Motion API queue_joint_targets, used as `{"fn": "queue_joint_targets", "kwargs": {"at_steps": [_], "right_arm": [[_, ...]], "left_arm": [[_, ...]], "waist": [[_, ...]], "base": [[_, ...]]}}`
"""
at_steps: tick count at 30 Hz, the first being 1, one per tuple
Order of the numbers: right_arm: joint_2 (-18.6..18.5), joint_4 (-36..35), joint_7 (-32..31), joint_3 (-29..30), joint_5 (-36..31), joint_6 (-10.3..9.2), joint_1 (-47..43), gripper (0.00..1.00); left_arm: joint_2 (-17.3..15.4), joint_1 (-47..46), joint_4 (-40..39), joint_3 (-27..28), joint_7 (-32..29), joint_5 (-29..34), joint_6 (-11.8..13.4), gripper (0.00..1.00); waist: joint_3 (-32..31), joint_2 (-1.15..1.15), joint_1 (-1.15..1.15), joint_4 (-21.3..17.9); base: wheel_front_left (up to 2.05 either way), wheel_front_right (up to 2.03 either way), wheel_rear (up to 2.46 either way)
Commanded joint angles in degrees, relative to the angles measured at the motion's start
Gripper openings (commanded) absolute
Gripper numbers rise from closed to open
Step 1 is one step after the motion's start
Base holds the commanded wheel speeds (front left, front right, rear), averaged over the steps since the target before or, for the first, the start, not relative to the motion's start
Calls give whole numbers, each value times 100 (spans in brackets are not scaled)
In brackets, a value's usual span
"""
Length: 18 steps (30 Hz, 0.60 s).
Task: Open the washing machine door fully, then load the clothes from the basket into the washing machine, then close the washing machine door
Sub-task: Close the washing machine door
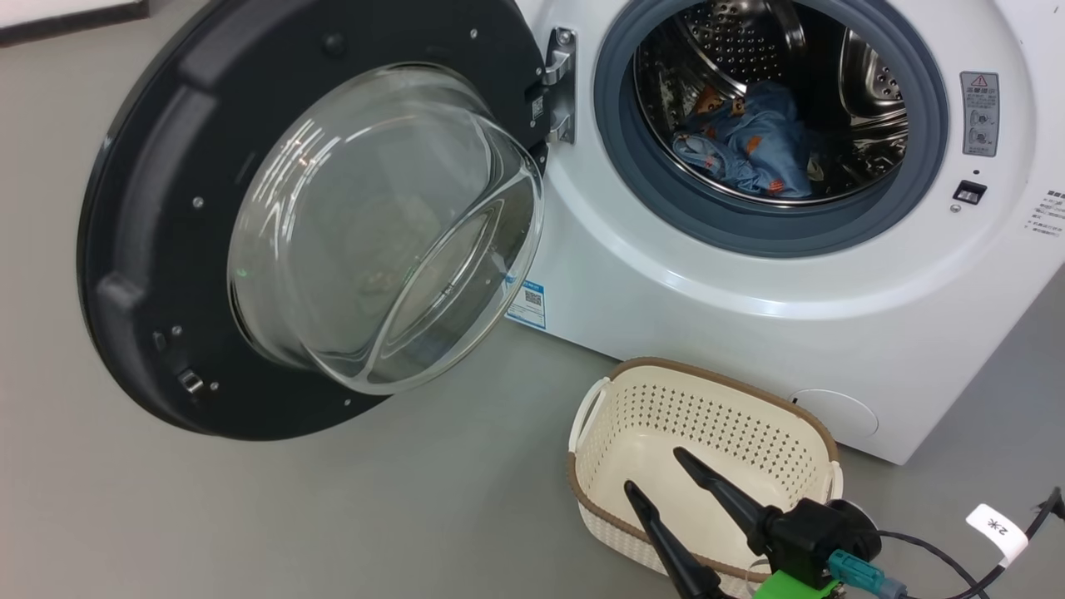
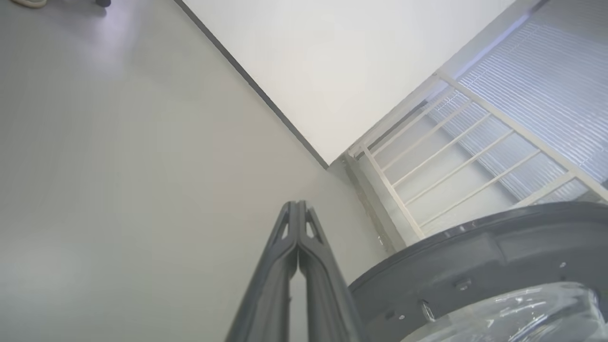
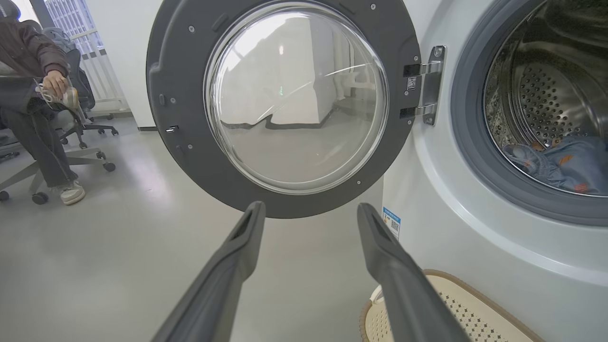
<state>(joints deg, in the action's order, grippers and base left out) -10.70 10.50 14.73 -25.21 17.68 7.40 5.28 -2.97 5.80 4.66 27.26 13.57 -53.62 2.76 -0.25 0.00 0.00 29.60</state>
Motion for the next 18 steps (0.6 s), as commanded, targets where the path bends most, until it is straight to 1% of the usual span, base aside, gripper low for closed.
{"fn": "queue_joint_targets", "kwargs": {"at_steps": [1,4,8,12,15,18], "right_arm": [[35,-119,27,-109,32,9,17,100],[52,-112,27,-114,42,9,-19,100],[75,-131,27,-61,46,9,-98,100],[66,-152,27,-17,35,9,-223,100],[74,-175,27,46,20,9,-337,100],[59,-204,27,95,0,9,-455,100]], "left_arm": [[-297,-428,-6,355,-148,-327,-72,0],[-744,-937,401,841,-584,-1076,-30,0],[-1475,-1578,1084,1227,-1037,-1601,109,0],[-2045,-2307,1883,1418,-1368,-1989,294,0],[-2364,-2853,2439,1423,-1591,-2197,346,0],[-2562,-3377,2862,1363,-1919,-2449,269,0]], "waist": [[-8,0,0,-5],[-37,0,0,-29],[-76,0,0,-69],[-109,0,0,-106],[-138,0,0,-145],[-152,0,0,-184]], "base": [[0,0,0],[0,0,0],[0,0,0],[0,0,0],[0,0,0],[0,0,0]]}}
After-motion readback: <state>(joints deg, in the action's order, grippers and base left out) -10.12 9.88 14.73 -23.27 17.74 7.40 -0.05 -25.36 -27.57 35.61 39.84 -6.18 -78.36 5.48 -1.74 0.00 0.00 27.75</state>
